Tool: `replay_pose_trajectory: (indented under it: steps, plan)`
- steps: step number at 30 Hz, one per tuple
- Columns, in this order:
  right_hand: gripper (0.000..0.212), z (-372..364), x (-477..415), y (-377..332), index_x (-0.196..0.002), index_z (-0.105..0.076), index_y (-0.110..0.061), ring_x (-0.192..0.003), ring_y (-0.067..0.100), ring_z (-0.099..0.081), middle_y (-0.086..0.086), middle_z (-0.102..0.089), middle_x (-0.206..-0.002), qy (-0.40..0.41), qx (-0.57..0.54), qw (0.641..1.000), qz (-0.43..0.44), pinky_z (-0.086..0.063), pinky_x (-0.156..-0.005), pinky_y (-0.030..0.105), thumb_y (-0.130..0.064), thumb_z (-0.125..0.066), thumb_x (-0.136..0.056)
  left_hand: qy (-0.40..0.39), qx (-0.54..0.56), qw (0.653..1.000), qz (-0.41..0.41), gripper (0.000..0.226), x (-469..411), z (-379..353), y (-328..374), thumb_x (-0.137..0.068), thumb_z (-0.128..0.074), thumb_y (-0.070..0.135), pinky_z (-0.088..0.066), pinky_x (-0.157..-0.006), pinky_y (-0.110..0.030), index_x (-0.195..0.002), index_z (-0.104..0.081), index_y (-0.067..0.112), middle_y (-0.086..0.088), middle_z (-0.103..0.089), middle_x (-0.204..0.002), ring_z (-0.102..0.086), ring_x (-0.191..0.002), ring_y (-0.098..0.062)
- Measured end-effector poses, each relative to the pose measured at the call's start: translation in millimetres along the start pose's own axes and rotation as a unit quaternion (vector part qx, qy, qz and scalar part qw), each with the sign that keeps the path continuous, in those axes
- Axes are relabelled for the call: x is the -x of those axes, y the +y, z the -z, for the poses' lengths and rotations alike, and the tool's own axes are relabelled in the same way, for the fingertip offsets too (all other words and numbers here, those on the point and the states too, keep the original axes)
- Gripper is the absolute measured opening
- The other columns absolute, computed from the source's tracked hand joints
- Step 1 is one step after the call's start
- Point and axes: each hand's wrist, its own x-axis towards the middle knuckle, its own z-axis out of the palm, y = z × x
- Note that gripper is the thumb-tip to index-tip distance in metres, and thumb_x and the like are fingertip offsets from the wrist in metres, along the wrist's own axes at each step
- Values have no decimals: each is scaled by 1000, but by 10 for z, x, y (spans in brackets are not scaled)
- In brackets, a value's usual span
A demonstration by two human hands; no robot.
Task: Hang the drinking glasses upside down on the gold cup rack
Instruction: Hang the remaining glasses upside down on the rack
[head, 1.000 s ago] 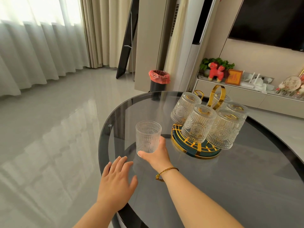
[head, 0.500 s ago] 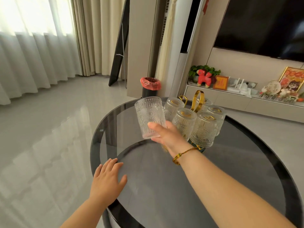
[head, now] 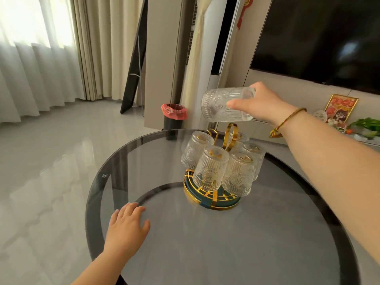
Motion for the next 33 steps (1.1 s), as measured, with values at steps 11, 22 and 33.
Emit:
replay_pose_trajectory:
  steps: [11, 22, 33]
  plan:
    - [82, -84, -635, -179, -132, -32, -7, -117, 28, -44, 13, -44, -134, -73, 205, 975, 36, -34, -79, 30, -39, -70, -67, 14, -10, 1000, -21, 44, -283, -124, 22, -91, -34, 44, -10, -116, -36, -132, -31, 26, 5, -31, -145, -18, -138, -14]
    - [71, -492, -777, -80, -127, -39, 2, -117, 31, -47, 17, -47, -132, -136, 258, 956, -17, -41, -84, 33, -35, -66, -74, 32, 26, 999, -26, 44, -274, -146, 2, -89, -44, 39, -12, -115, -37, -130, -39, 21, 2, -37, -143, -21, -139, -17]
    - [67, -537, -934, -17, -125, -42, 3, -115, 30, -49, 18, -49, -129, -121, 236, 964, -26, -38, -77, 30, -33, -67, -74, 18, -9, 999, -25, 45, -270, -100, 39, -90, -39, 44, -10, -115, -34, -131, -34, 26, 7, -31, -145, -17, -139, -13]
